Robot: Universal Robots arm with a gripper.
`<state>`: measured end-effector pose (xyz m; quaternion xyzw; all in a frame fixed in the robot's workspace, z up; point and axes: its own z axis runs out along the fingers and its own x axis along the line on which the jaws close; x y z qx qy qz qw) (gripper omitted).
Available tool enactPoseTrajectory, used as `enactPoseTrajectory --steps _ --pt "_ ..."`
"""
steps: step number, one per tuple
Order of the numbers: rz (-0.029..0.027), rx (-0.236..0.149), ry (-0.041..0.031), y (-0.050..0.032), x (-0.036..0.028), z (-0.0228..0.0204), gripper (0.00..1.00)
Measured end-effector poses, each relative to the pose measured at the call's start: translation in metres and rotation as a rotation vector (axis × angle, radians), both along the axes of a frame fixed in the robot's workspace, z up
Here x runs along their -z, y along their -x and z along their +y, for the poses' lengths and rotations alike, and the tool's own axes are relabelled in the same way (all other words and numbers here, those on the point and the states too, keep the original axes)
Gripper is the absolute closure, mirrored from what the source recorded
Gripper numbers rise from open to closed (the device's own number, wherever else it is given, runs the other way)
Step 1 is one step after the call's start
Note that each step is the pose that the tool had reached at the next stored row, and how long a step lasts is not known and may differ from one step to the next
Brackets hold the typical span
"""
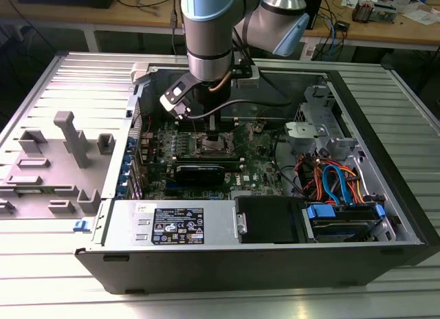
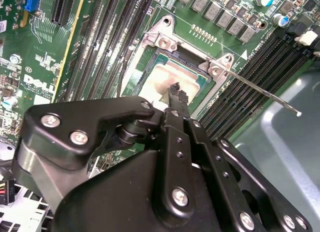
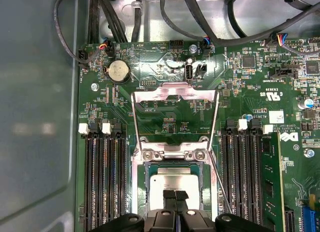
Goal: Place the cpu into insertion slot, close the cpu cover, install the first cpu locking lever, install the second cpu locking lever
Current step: 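Place the cpu into insertion slot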
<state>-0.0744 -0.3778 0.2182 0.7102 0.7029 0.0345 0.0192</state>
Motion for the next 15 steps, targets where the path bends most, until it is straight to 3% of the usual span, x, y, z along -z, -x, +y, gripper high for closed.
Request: enactPoseTrajectory --steps 3,5,6,7,15 --pt "0.0023 0.0 -0.0004 -0.0008 0.0 0.0 0.89" --pt "0.0139 0.0 -0.0048 -0.0017 -0.0001 0.0 0.89" --pt "0.0246 0.0 -0.0109 -0.0026 0.0 0.0 0.89" --pt "0.0315 0.0 -0.0138 -0.0033 0.0 0.0001 0.89" --pt "0.034 -0.008 -0.0139 -0.0055 0.0001 0.0 0.89"
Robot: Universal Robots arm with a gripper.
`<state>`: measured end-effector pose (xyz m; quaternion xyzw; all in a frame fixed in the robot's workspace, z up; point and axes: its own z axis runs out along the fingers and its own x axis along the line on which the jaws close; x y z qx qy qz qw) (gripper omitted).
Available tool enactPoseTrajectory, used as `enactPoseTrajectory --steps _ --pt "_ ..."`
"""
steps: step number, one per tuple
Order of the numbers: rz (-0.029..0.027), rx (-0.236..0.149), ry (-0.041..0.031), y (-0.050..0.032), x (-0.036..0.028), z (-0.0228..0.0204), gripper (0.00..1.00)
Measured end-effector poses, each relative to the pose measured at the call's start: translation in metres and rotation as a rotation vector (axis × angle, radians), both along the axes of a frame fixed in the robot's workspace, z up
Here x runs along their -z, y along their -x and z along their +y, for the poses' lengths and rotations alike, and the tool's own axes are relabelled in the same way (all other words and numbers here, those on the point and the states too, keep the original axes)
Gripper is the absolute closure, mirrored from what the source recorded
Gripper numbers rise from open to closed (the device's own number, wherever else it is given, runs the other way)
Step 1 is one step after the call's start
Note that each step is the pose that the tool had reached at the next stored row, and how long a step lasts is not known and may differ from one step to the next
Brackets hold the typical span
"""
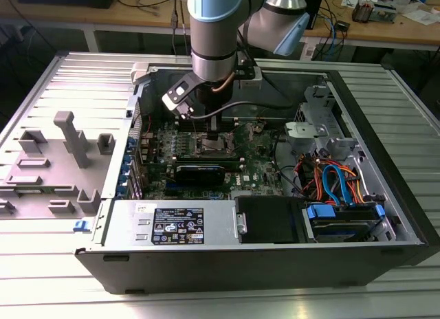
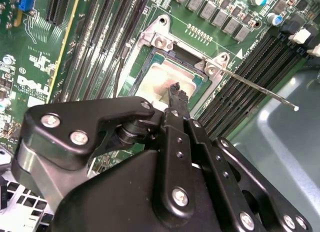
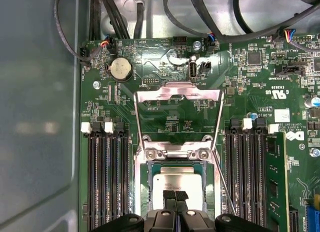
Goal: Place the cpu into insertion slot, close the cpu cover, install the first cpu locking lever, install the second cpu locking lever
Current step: 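Place the cpu into insertion slot, then close the cpu cover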
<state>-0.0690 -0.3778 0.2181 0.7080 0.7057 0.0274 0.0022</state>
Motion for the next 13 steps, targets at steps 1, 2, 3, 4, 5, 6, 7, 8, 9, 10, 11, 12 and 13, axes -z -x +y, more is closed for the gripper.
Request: enactPoseTrajectory --steps 1,2,3,4,5,6,7,8,9,10,11,12,13 --pt "0.0 -0.002 0.0 0.0 0.0 0.0 0.89" --pt "0.0 -0.003 0.0 0.0 0.0 0.0 0.89" --pt "0.0001 -0.003 0.0001 0.0 -0.0001 -0.0001 0.89" --pt "0.0001 -0.004 0.0001 -0.0001 -0.0001 -0.0001 0.89" --pt "0.0001 -0.004 0.0001 -0.0001 -0.0001 -0.0001 0.89" --pt "0.0001 -0.004 0.0001 -0.0001 0.0 -0.0001 0.89" --pt "0.0001 -0.004 0.0001 -0.0001 -0.0001 -0.0001 0.89" --pt "0.0001 -0.004 0.0001 -0.0001 -0.0001 -0.0001 0.89" --pt "0.0001 -0.004 0.0001 -0.0001 -0.0001 -0.0001 0.89" --pt "0.0001 -0.004 0.0001 -0.0001 0.0 -0.0001 0.89" --pt "0.0 -0.004 -0.0001 -0.0001 -0.0001 -0.0001 0.89" --pt "0.0001 -0.004 0.0001 -0.0001 -0.0003 -0.0001 0.89" --pt "0.0002 -0.004 0.0003 -0.0001 -0.0013 -0.0001 0.89"
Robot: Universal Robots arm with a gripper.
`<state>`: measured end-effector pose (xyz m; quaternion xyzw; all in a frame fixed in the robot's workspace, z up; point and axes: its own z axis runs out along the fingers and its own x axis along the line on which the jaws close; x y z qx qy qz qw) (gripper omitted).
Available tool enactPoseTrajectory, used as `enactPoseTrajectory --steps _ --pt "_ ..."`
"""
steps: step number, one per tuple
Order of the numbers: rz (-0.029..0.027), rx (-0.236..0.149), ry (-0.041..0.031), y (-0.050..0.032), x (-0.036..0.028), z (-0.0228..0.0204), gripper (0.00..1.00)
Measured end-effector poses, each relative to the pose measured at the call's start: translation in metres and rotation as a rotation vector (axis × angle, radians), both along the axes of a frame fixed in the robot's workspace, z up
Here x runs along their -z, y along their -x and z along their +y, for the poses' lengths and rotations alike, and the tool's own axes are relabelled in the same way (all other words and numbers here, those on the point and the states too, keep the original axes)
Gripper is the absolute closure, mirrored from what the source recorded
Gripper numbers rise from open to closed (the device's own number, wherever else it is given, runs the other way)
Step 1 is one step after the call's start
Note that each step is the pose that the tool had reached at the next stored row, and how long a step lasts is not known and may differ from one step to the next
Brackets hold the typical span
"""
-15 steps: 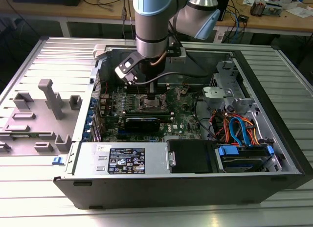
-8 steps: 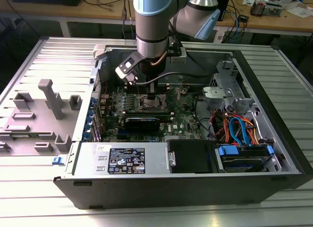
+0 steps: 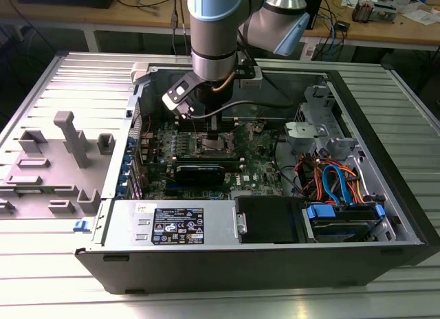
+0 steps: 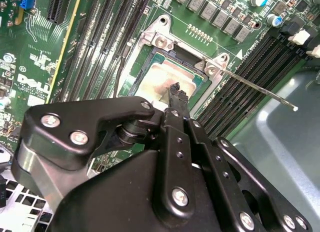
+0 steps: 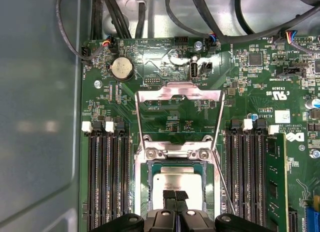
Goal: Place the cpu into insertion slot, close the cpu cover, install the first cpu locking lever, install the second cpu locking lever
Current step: 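Close the cpu cover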
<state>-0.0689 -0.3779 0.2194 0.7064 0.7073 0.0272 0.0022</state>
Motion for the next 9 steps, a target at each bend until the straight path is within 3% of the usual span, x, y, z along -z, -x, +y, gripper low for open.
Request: enactPoseTrajectory --steps 9 --pt "0.0004 0.0 0.004 -0.0002 -0.0038 0.0 0.89"
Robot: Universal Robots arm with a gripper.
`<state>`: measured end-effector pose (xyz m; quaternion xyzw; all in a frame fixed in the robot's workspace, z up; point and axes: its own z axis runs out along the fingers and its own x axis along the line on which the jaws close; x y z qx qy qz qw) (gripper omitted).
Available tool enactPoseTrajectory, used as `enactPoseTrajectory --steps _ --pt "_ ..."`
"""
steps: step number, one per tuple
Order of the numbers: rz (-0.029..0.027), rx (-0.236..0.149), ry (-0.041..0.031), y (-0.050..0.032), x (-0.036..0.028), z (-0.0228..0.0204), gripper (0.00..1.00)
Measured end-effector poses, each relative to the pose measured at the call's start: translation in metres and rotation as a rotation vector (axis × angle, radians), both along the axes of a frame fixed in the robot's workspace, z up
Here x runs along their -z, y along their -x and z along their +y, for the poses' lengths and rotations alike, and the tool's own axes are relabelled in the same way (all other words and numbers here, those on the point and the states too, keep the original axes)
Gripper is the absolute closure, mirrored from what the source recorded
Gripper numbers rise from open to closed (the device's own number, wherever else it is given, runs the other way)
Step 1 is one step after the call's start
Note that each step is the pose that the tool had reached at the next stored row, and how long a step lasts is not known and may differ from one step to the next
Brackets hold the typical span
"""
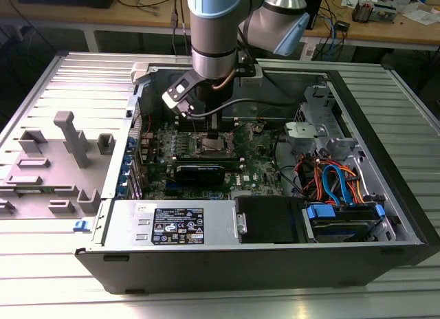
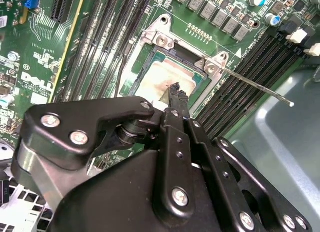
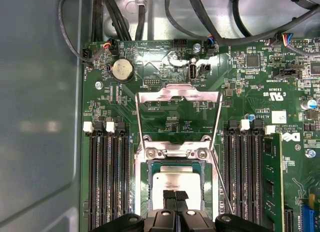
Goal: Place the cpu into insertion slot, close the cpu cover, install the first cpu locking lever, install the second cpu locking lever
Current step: 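Close the cpu cover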
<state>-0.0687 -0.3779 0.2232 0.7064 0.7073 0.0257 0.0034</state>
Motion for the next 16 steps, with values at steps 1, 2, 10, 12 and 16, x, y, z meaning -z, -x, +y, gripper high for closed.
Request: enactPoseTrajectory --steps 1,2,10,12,16 --pt "0.0 0.0 0.0 0.0 -0.0001 0.0 0.89" --pt "0.0 0.0 0.0001 0.0 -0.0003 0.0 0.89" --pt "0.0002 0.0 0.0036 -0.0002 -0.0033 0.0 0.89" --pt "0.0002 0.0 0.0042 -0.0002 -0.0041 0.0 0.89" --pt "0.0002 0.0 0.0047 -0.0002 -0.006 0.0 0.89"
